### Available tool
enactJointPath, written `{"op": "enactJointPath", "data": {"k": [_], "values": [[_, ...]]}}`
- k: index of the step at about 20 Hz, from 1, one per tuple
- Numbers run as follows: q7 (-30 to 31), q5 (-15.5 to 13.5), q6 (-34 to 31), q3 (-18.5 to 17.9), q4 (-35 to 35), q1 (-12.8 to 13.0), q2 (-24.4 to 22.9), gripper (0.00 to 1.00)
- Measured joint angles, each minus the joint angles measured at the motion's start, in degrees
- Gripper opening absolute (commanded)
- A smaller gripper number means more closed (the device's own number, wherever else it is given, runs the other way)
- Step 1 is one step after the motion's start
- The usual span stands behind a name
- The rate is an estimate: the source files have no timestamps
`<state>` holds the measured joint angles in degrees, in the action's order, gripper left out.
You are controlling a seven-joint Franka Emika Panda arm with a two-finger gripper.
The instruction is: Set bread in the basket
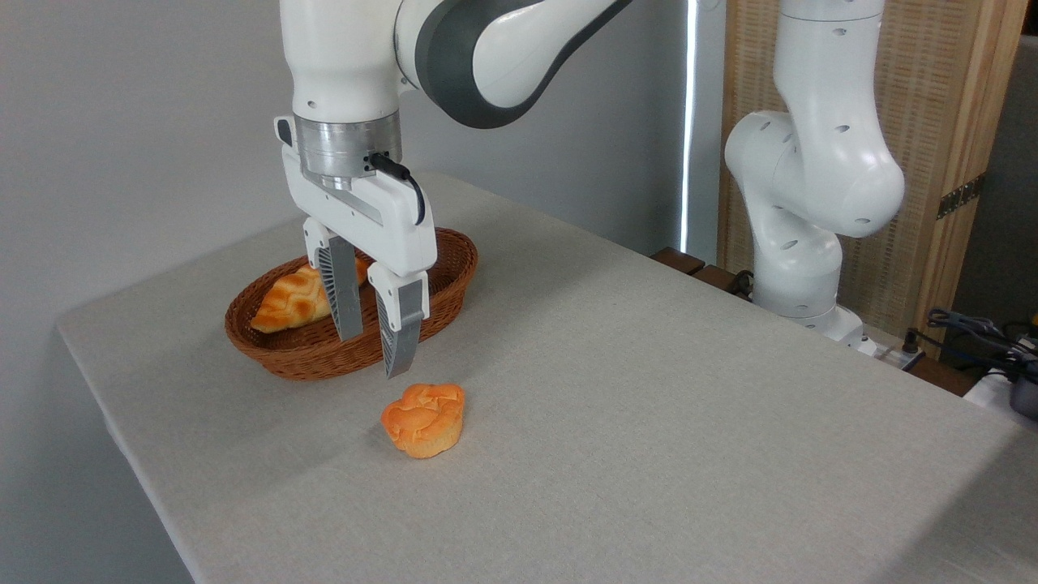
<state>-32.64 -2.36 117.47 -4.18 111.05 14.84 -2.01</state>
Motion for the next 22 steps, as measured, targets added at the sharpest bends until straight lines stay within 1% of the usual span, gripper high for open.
{"op": "enactJointPath", "data": {"k": [5, 13, 19, 22], "values": [[0.0, 0.0, 0.02, -0.26, 0.77, -0.28, 0.2, 1.0], [-1.51, 0.01, 1.58, -0.72, 5.73, -0.34, 0.91, 1.0], [-2.06, 0.1, 1.72, -1.67, 6.4, -0.47, 3.58, 1.0], [-2.06, 0.77, 1.95, -1.67, 6.39, -0.46, 4.69, 1.0]]}}
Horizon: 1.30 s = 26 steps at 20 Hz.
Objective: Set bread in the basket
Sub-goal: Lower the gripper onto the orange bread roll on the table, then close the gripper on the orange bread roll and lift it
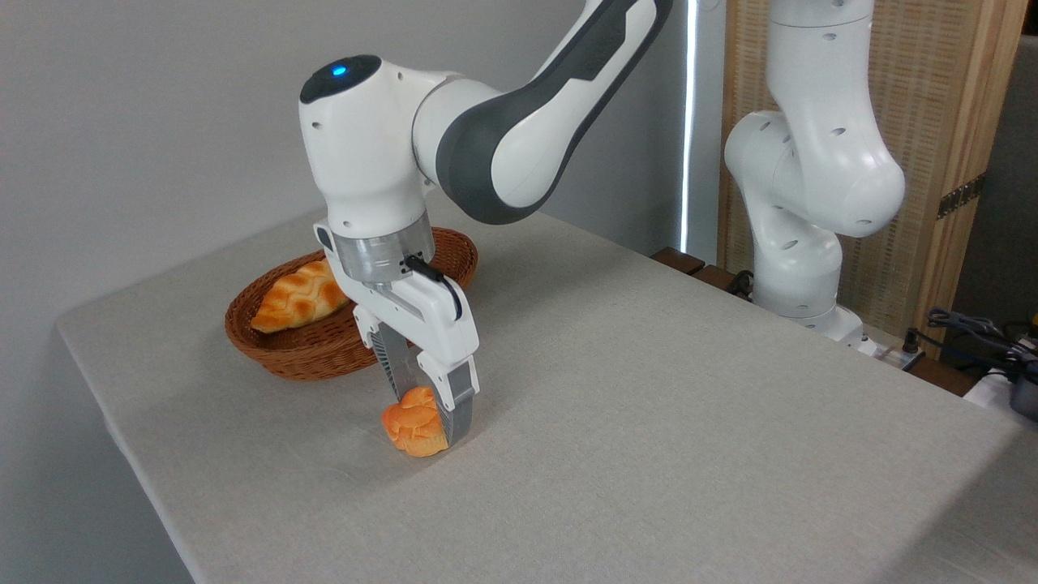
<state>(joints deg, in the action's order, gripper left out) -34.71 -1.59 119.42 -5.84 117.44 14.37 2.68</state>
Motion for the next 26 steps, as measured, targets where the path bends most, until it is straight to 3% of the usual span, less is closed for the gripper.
{"op": "enactJointPath", "data": {"k": [16, 19, 20, 22, 26], "values": [[-0.01, 0.37, 0.7, 1.25, -0.13, 1.04, 1.34, 0.99], [-0.01, 0.37, 0.99, 1.39, -0.13, 1.04, 1.82, 0.57], [-0.01, 0.37, 1.16, 1.45, -0.13, 1.04, 1.91, 0.48], [-0.01, 0.37, 1.45, 1.6, -0.13, 1.04, 2.01, 0.4], [-0.01, 0.37, 1.51, 1.62, -0.13, 1.04, 2.01, 0.42]]}}
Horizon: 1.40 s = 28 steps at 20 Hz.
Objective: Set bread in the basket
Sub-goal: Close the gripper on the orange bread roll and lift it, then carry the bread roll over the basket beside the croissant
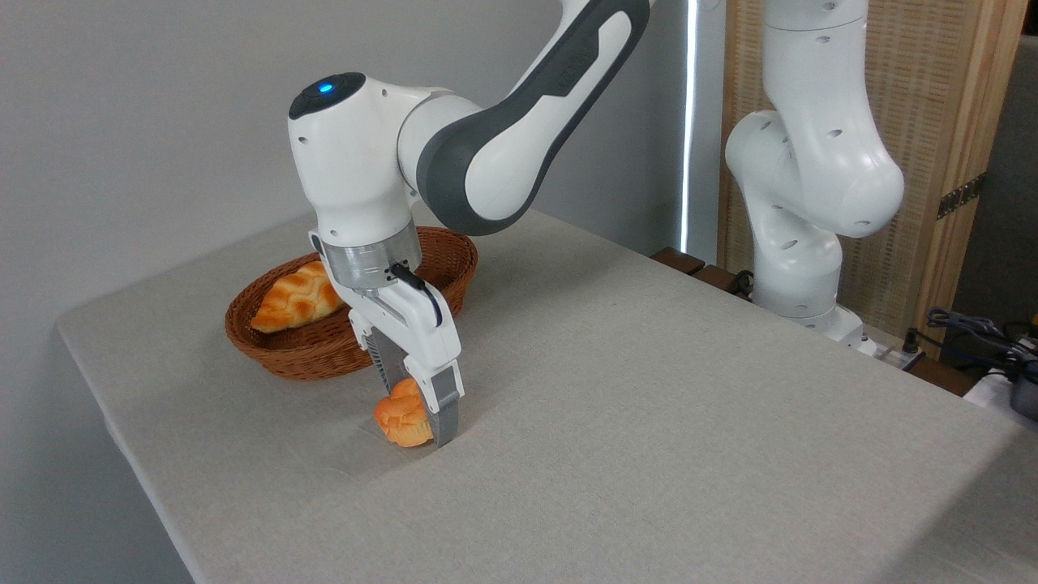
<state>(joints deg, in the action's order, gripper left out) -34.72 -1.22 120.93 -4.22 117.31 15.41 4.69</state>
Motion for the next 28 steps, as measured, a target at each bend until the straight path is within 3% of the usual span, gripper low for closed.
{"op": "enactJointPath", "data": {"k": [11, 16, 19, 22, 25, 28], "values": [[0.0, -0.11, 0.34, -0.07, -1.32, -0.22, -0.56, 0.5], [0.0, -4.08, 0.39, 0.58, -4.38, -0.11, -3.26, 0.51], [0.06, -5.01, 0.39, 4.52, -4.96, 0.03, -4.72, 0.52], [0.26, -6.94, 0.39, 9.51, -5.12, 0.24, -4.94, 0.68], [0.48, -8.28, 0.4, 14.22, -5.52, 0.31, -4.72, 1.0], [2.94, -8.28, 0.4, 18.47, -5.64, 0.38, -4.17, 1.0]]}}
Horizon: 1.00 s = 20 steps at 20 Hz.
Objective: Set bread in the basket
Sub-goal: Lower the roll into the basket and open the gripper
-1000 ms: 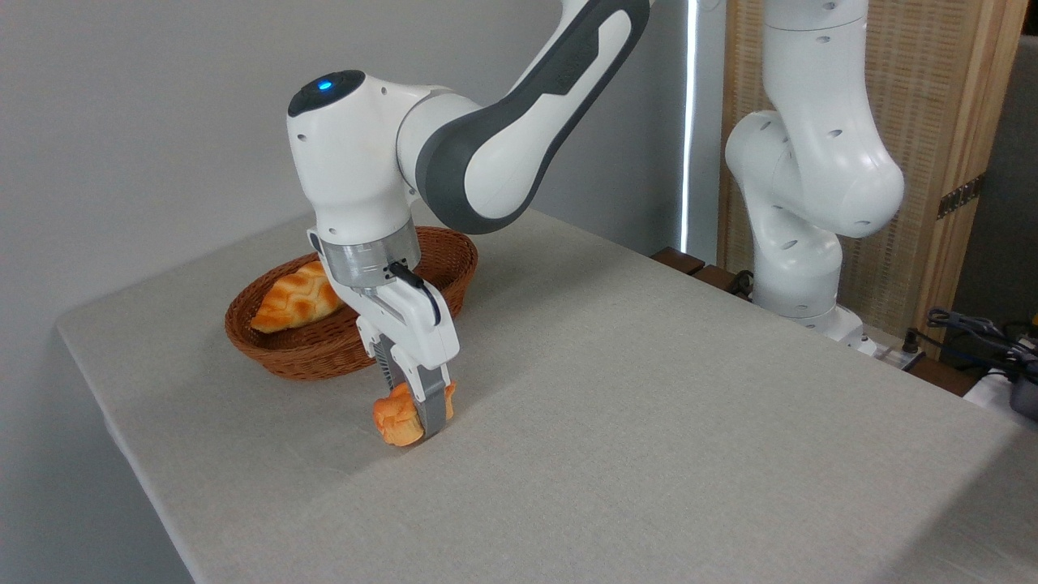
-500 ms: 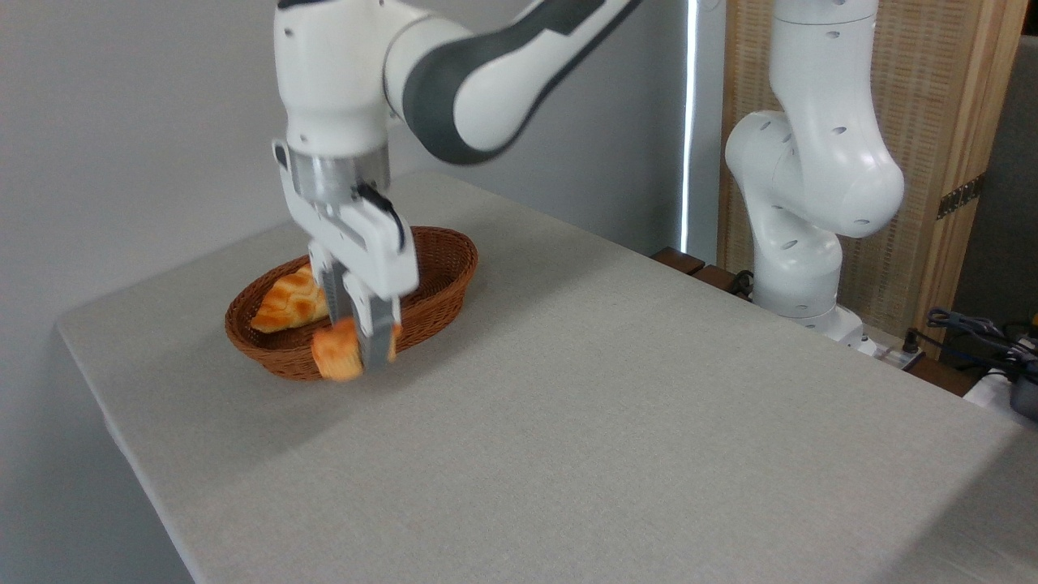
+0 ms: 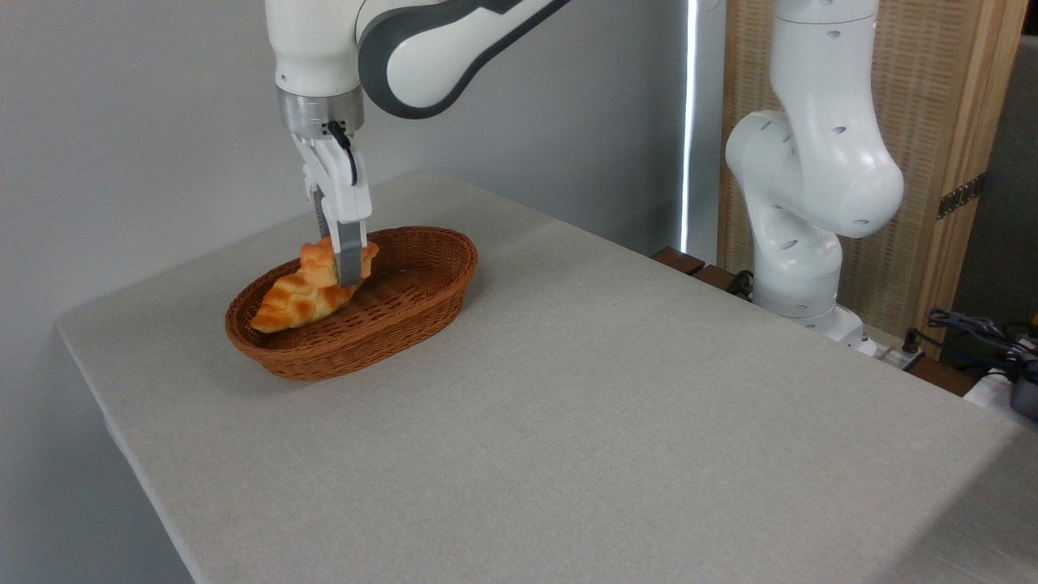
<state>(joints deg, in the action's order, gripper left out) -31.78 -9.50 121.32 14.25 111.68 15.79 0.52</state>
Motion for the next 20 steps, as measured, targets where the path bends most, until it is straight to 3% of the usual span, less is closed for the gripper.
{"op": "enactJointPath", "data": {"k": [4, 20], "values": [[1.47, 0.09, 0.0, 2.92, -0.02, 0.07, 1.78, 1.0], [1.48, 0.09, 0.0, 3.17, -0.19, -0.1, 2.43, 1.0]]}}
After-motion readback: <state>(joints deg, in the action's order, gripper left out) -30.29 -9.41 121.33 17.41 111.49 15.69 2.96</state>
